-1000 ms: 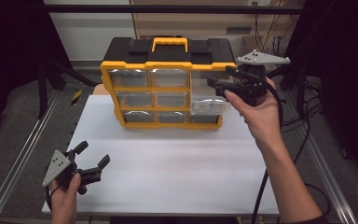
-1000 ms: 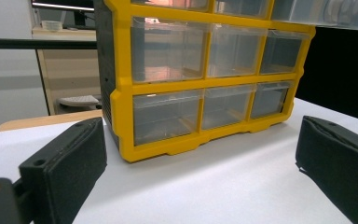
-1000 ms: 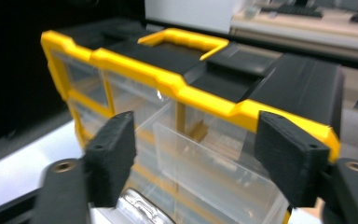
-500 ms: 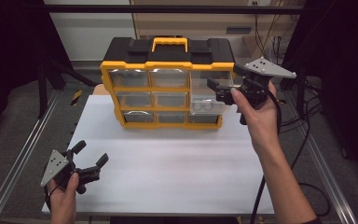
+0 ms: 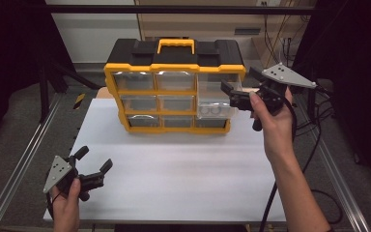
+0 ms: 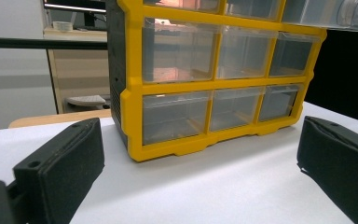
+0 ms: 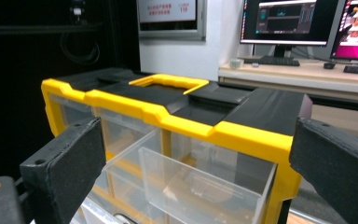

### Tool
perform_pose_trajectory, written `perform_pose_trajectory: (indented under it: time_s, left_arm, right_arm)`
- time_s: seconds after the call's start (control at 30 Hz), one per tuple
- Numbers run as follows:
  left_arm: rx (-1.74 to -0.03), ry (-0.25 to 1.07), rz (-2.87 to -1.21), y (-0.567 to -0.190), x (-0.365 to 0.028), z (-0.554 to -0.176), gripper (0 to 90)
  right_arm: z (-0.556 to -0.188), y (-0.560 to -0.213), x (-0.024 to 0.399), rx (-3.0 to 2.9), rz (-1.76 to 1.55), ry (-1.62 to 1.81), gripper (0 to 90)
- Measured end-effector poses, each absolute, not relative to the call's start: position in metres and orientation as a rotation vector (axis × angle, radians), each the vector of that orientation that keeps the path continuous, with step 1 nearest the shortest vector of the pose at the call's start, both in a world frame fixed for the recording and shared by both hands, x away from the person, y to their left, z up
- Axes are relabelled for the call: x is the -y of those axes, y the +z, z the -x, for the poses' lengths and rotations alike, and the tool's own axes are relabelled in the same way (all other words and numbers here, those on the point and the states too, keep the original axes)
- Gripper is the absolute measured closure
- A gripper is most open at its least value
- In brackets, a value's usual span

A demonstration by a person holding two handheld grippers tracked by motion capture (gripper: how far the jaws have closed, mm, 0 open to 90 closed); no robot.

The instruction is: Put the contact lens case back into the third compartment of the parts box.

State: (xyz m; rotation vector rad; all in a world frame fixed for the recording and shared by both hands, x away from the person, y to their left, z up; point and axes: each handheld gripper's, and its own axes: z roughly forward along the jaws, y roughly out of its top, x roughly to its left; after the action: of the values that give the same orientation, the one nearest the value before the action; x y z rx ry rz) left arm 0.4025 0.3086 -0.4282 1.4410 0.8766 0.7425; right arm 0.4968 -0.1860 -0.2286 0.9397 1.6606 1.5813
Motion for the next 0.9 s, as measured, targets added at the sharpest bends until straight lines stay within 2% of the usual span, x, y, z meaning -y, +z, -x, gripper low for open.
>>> perform_pose_trajectory:
  time_s: [0.9]
  left_arm:
    - [-0.864,0.742,-1.441,-0.427,-0.307,-0.402,0.5]
  right_arm:
    - [-0.488,-0.239,0.214,-1.583,-0.969,1.568,5.1]
